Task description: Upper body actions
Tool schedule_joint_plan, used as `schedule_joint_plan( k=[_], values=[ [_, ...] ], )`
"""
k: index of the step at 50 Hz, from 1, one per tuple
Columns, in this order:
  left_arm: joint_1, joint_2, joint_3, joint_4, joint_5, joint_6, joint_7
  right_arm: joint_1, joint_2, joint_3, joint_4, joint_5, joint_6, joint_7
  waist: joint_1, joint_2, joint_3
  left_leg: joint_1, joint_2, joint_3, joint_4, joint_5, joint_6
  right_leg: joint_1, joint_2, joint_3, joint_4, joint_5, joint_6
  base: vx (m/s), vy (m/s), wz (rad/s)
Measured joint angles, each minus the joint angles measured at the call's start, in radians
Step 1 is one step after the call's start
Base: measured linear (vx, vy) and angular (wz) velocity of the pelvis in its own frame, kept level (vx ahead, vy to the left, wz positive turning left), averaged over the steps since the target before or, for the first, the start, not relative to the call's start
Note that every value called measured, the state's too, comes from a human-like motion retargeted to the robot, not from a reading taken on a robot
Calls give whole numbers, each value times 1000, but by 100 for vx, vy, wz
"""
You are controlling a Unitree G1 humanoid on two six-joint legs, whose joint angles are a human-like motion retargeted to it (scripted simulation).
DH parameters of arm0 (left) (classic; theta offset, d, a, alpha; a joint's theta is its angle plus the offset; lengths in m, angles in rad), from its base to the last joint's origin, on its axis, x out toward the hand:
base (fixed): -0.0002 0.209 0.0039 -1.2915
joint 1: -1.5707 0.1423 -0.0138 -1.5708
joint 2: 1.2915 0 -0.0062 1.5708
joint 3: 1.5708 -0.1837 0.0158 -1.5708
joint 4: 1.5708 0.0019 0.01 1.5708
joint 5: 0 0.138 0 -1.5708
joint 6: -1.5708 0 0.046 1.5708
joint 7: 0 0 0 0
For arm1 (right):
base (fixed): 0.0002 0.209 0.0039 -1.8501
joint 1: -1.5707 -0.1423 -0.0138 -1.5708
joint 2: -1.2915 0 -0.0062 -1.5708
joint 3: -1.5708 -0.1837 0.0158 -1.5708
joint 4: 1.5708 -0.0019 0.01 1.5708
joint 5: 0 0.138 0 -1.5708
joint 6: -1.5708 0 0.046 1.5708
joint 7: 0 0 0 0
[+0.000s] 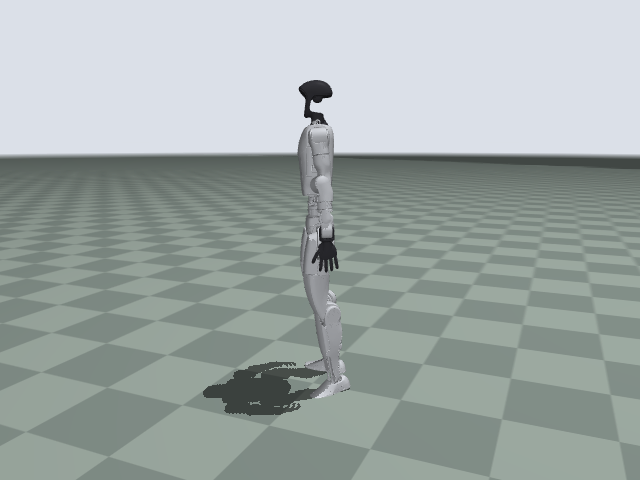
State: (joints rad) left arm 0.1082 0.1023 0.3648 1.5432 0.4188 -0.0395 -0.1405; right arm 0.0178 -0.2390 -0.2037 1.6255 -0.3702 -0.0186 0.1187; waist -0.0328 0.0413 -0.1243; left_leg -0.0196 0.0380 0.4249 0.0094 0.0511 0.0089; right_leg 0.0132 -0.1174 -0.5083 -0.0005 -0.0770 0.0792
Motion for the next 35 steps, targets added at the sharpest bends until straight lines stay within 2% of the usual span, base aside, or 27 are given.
schedule_joint_plan(
  k=[4,8,13,23,35],
  values=[
    [-5,18,17,-9,-15,9,5,26,19,-3,-3,41,-16,19,40,-15,2,13,-10,7,0,-5,9,13,-4,5,0,0,3,16,9,-6],
    [3,19,52,-21,-49,7,0,31,23,27,15,-12,-16,13,59,-23,-12,13,-19,2,-4,-5,15,21,-10,-2,-1,-4,9,17,15,9],
    [-6,17,63,-13,-64,15,-10,38,27,51,3,-66,-31,-2,54,-28,-16,-7,-35,-53,4,-1,25,42,-23,-60,0,-17,22,13,19,56],
    [6,-3,48,-7,-34,10,-7,56,30,38,-8,-35,-46,7,113,-47,-17,-32,-78,-162,14,15,40,106,-42,-183,-21,-31,42,10,25,58],
    [25,-13,70,22,-42,10,7,53,35,68,-62,-79,-10,26,217,-55,21,-52,-117,-285,27,40,48,178,-47,-322,-34,-49,61,-4,17,54]
  ],
)
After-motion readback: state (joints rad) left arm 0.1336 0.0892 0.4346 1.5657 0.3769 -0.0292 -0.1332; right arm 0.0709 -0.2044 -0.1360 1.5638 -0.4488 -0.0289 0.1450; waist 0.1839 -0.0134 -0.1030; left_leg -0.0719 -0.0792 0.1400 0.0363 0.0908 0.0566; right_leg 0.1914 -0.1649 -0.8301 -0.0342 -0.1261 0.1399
